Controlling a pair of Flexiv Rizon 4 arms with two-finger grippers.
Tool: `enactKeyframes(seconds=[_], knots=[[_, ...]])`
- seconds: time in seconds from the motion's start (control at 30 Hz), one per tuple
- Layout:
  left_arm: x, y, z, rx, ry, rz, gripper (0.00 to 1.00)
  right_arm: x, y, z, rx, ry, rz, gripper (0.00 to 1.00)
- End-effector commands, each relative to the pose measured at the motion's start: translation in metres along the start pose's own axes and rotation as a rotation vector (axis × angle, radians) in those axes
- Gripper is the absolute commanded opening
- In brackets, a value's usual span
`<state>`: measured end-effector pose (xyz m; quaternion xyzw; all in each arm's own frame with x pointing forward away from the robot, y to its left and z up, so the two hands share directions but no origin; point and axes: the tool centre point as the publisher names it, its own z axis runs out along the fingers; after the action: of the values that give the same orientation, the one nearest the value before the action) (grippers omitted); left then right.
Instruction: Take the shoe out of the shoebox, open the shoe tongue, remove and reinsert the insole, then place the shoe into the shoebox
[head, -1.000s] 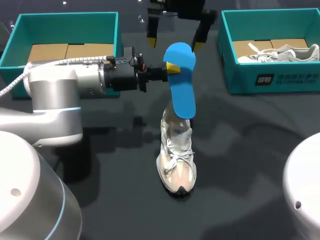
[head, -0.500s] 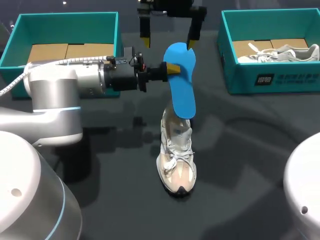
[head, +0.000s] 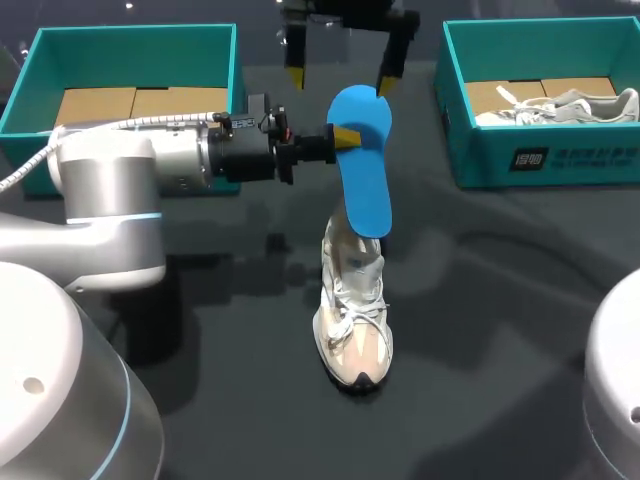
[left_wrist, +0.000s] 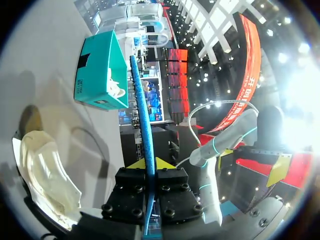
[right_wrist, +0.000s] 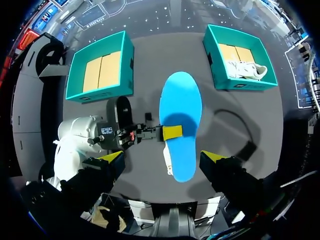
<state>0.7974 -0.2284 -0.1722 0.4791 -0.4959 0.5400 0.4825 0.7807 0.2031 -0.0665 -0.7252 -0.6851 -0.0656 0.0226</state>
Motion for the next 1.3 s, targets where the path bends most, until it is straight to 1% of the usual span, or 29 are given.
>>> enactKeyframes(seconds=[0.03,0.13,0.27,0.3,0.47,0.73,0.97,1.07,1.17,1.3], knots=[[0.000,0.001,0.000,0.001,-0.001,0.000,0.00,-0.028,-0.004,0.001,-0.018,0.139,0.020,1.00],[0.000,0.001,0.000,0.001,-0.001,0.000,0.00,-0.038,-0.005,-0.001,-0.017,0.189,0.040,1.00],[0.000,0.001,0.000,0.001,-0.001,0.000,0.00,-0.051,-0.007,-0.003,-0.028,0.321,0.042,1.00],[0.000,0.001,0.000,0.001,-0.001,0.000,0.00,-0.053,-0.008,-0.004,-0.030,0.340,0.044,1.00],[0.000,0.001,0.000,0.001,-0.001,0.000,0.00,-0.065,-0.006,-0.001,-0.005,0.476,0.064,1.00],[0.000,0.001,0.000,0.001,-0.001,0.000,0.00,-0.077,-0.004,0.005,0.008,0.660,0.064,1.00],[0.000,0.001,0.000,0.001,-0.001,0.000,0.00,-0.090,-0.002,0.015,0.011,0.865,0.081,1.00],[0.000,0.001,0.000,0.001,-0.001,0.000,0.00,-0.093,-0.001,0.018,0.016,0.937,0.073,1.00],[0.000,0.001,0.000,0.001,-0.001,0.000,0.00,-0.095,-0.001,0.021,0.020,0.972,0.082,1.00],[0.000,0.001,0.000,0.001,-0.001,0.000,0.00,-0.098,-0.002,0.029,0.014,1.071,0.086,1.00]])
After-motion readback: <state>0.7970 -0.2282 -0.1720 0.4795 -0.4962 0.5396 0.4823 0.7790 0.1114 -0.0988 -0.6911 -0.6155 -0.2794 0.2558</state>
